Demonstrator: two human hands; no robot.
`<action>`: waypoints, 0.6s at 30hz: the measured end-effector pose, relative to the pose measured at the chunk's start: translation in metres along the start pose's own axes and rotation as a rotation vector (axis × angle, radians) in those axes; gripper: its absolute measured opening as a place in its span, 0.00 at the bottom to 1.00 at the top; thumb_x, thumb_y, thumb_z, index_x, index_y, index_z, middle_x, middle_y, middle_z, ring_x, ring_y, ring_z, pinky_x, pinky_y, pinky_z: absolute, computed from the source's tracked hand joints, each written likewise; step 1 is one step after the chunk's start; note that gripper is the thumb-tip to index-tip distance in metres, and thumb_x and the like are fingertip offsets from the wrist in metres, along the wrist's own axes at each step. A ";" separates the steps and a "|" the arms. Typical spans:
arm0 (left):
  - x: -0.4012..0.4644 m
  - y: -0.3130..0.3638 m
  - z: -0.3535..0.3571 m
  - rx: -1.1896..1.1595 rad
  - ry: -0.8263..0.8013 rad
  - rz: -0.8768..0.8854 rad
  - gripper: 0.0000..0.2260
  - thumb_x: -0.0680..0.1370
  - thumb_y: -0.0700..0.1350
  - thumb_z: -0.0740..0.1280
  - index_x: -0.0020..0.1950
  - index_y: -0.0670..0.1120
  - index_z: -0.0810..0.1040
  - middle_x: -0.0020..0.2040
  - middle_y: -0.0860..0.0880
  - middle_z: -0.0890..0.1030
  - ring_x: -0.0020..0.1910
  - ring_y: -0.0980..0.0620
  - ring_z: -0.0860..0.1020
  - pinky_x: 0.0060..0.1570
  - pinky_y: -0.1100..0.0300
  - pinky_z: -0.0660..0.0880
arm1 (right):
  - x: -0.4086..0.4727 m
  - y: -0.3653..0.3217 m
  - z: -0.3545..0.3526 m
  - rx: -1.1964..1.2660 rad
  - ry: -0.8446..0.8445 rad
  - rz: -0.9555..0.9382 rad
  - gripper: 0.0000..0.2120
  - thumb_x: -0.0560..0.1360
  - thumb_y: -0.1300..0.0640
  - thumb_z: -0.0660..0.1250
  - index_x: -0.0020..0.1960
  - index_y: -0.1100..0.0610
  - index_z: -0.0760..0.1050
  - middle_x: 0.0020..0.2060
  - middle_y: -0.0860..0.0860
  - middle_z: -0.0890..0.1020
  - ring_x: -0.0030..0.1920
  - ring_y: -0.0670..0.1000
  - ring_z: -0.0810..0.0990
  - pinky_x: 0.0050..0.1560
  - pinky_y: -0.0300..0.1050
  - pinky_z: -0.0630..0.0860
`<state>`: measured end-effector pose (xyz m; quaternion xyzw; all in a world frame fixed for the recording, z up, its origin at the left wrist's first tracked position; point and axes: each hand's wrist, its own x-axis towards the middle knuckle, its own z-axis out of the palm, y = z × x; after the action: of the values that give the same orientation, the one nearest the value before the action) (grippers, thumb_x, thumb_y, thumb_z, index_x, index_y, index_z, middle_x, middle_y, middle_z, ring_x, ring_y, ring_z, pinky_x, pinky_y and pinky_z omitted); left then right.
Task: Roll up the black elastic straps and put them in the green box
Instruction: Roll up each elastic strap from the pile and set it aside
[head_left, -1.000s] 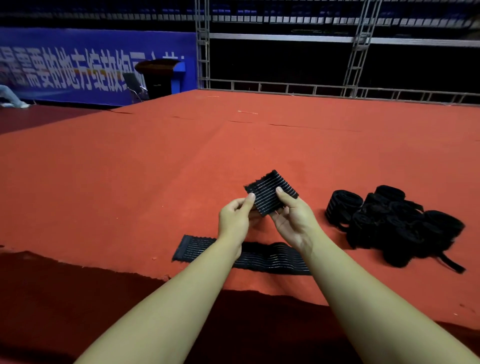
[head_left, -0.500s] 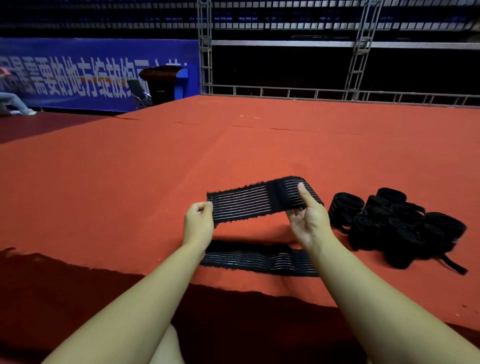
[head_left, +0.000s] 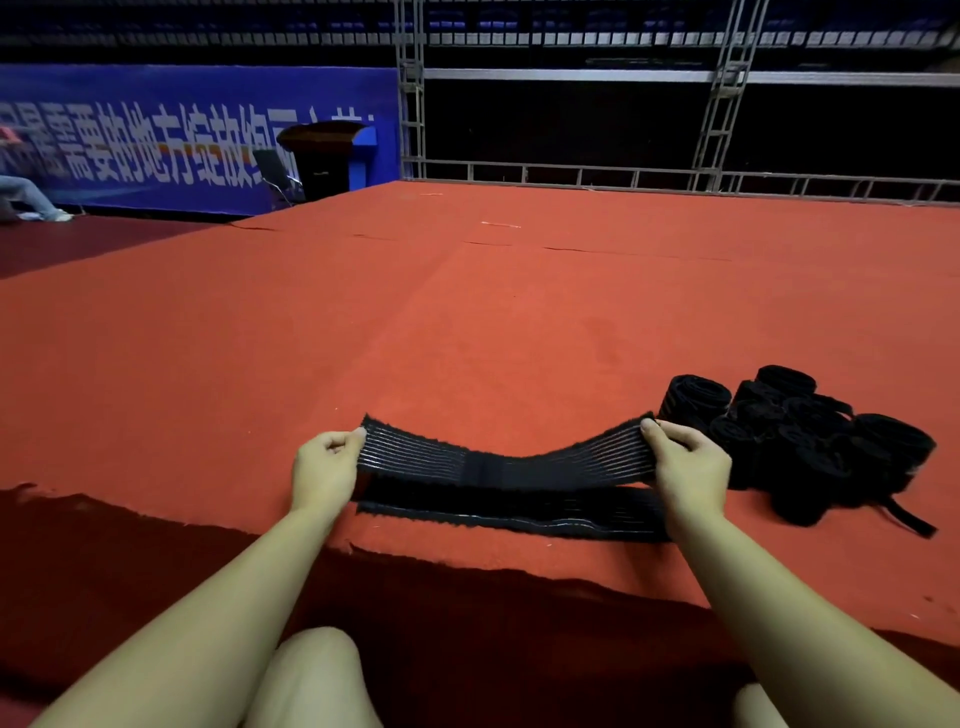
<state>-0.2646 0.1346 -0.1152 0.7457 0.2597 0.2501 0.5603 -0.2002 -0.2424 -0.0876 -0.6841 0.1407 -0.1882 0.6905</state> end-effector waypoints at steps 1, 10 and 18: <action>-0.001 0.000 -0.003 0.012 -0.006 0.006 0.11 0.80 0.51 0.71 0.50 0.44 0.85 0.47 0.50 0.85 0.47 0.51 0.81 0.45 0.58 0.72 | 0.000 0.000 -0.006 -0.086 0.031 -0.044 0.09 0.76 0.53 0.75 0.51 0.58 0.85 0.44 0.51 0.86 0.44 0.48 0.83 0.52 0.48 0.79; -0.015 -0.001 -0.011 0.183 -0.142 0.045 0.11 0.78 0.45 0.73 0.37 0.43 0.84 0.38 0.51 0.85 0.38 0.53 0.81 0.38 0.63 0.72 | -0.002 0.025 -0.034 -0.537 0.065 -0.106 0.10 0.77 0.53 0.70 0.56 0.55 0.84 0.50 0.55 0.86 0.57 0.60 0.81 0.61 0.54 0.75; -0.012 -0.002 -0.010 0.482 -0.195 0.059 0.09 0.74 0.50 0.74 0.35 0.50 0.83 0.37 0.53 0.85 0.43 0.50 0.82 0.46 0.55 0.77 | -0.008 0.037 -0.043 -0.688 0.031 -0.152 0.09 0.78 0.55 0.69 0.56 0.54 0.82 0.51 0.57 0.86 0.56 0.62 0.82 0.60 0.54 0.76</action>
<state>-0.2804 0.1343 -0.1153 0.8855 0.2346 0.1241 0.3813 -0.2245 -0.2778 -0.1258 -0.8822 0.1549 -0.1908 0.4016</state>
